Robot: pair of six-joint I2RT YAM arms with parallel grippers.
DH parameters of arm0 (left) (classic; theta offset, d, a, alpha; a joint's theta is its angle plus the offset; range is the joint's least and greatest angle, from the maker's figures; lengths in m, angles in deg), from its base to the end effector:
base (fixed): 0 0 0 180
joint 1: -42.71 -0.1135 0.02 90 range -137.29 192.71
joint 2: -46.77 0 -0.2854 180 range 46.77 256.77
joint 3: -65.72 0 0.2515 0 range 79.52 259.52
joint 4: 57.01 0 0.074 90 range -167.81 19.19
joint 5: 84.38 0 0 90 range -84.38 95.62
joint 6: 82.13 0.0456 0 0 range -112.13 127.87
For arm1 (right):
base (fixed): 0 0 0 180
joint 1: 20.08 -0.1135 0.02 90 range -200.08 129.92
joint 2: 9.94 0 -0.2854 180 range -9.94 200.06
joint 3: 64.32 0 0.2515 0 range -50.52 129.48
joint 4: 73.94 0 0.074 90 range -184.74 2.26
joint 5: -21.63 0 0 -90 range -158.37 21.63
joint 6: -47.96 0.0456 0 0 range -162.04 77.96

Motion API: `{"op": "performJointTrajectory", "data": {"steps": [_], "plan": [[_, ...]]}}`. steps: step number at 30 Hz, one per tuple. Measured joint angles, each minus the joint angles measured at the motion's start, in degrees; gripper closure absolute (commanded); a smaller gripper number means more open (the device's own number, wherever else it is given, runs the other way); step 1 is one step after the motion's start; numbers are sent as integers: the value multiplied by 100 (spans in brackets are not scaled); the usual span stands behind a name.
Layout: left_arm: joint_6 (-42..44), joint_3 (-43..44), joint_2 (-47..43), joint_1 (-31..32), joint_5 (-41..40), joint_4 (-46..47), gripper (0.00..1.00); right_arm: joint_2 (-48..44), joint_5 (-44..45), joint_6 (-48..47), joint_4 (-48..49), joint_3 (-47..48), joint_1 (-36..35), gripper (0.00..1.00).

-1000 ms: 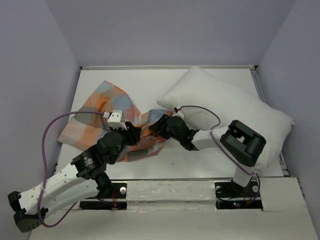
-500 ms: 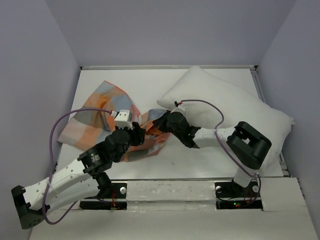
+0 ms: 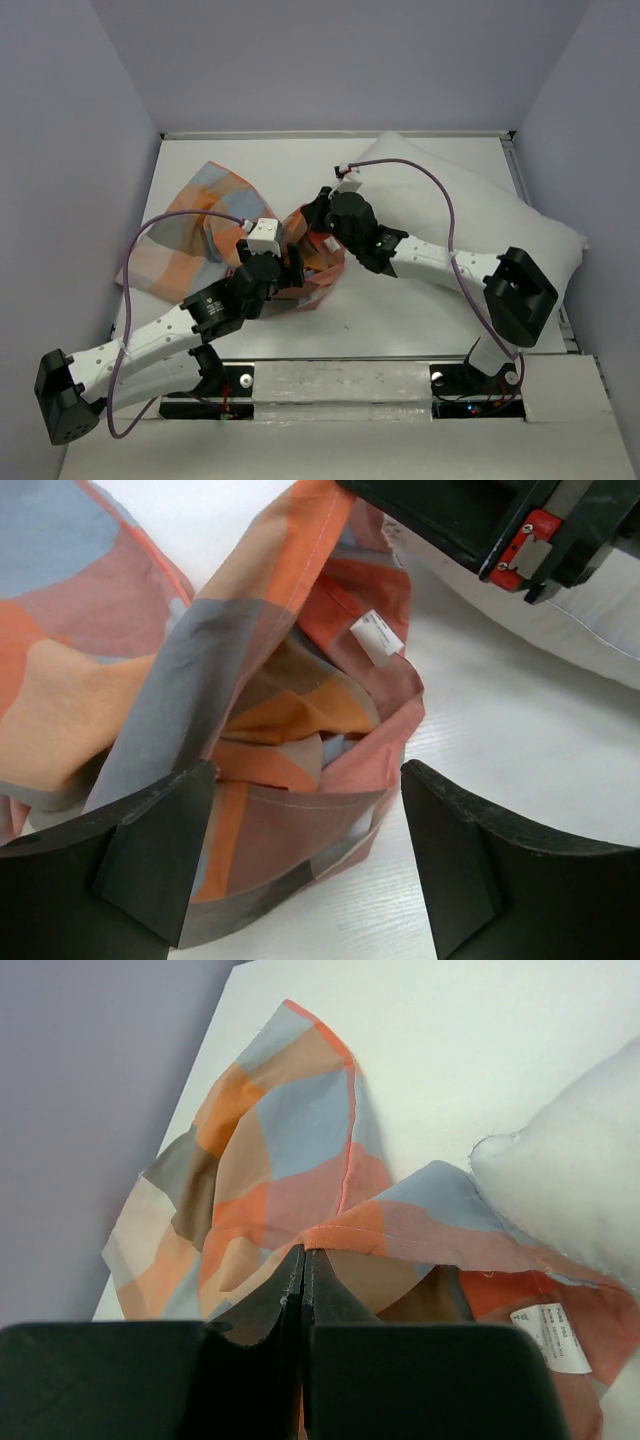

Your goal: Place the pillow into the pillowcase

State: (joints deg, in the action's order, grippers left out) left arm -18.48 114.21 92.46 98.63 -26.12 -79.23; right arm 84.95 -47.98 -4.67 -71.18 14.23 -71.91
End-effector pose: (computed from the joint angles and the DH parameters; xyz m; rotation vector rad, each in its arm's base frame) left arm 0.1197 -0.1342 0.2925 0.1120 1.8801 -0.4644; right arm 0.2592 0.3040 0.2997 0.0269 1.8635 0.7837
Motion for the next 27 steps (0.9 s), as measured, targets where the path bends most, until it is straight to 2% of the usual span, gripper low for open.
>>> {"op": "performJointTrajectory", "data": {"steps": [6, 11, 17, 18, 20, 21, 22, 27], "plan": [[588, 0, 634, 0, -562, 704, 14, -9, -81, -487, -450, 389, 0, 100], [1016, 28, 1228, -31, -1088, 1064, 27, -55, -219, -745, -675, 616, 2, 100], [1419, 28, 1377, -553, -946, 1709, 37, -201, -417, -868, -785, 680, 42, 100], [1473, 28, 1379, -660, -881, 1834, 53, -221, -461, -883, -809, 682, 50, 100], [1532, 28, 1381, -776, -798, 2044, 74, -236, -544, -911, -850, 691, 59, 100], [1611, 31, 1390, -820, -734, 2168, 96, -236, -601, -920, -883, 708, 79, 100], [1657, 35, 1408, -833, -684, 2251, 100, -236, -651, -929, -922, 721, 90, 100], [1716, 72, 1440, -855, -487, 2411, 100, -227, -1093, -953, -1106, 839, 317, 100]]}}
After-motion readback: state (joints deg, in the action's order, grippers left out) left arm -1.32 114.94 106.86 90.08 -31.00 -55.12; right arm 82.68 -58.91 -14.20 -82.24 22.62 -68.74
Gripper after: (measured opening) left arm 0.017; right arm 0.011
